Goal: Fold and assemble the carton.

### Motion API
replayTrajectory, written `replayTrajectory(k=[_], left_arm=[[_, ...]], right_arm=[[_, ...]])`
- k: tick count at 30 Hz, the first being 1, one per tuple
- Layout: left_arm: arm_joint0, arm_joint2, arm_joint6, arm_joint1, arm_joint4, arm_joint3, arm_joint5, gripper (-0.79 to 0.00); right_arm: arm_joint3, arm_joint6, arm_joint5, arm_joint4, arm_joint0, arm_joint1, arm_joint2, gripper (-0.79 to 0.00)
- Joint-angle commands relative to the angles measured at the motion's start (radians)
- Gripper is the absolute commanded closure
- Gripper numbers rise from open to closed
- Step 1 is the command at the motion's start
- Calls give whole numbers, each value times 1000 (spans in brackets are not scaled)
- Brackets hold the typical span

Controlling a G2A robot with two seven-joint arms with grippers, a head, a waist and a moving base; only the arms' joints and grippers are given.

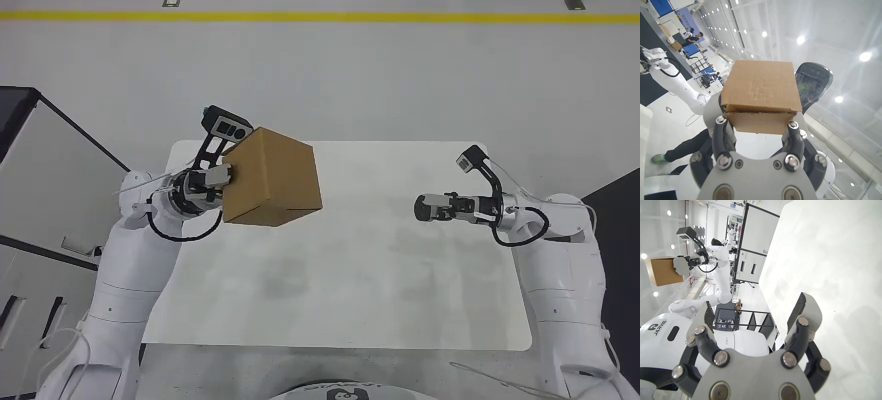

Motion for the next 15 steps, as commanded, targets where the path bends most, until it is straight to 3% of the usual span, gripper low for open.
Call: replayTrajectory(k=[1, 9, 15], left_arm=[[0, 0, 0, 0, 0, 0, 0, 0], [7, 2, 29, -1, 2, -14, 4, 0], [18, -46, 176, 8, 245, -59, -105, 0]], right_arm=[[0, 0, 0, 0, 0, 0, 0, -785], [0, 0, 0, 0, 0, 0, 0, -785], [0, 0, 0, 0, 0, 0, 0, -785]])
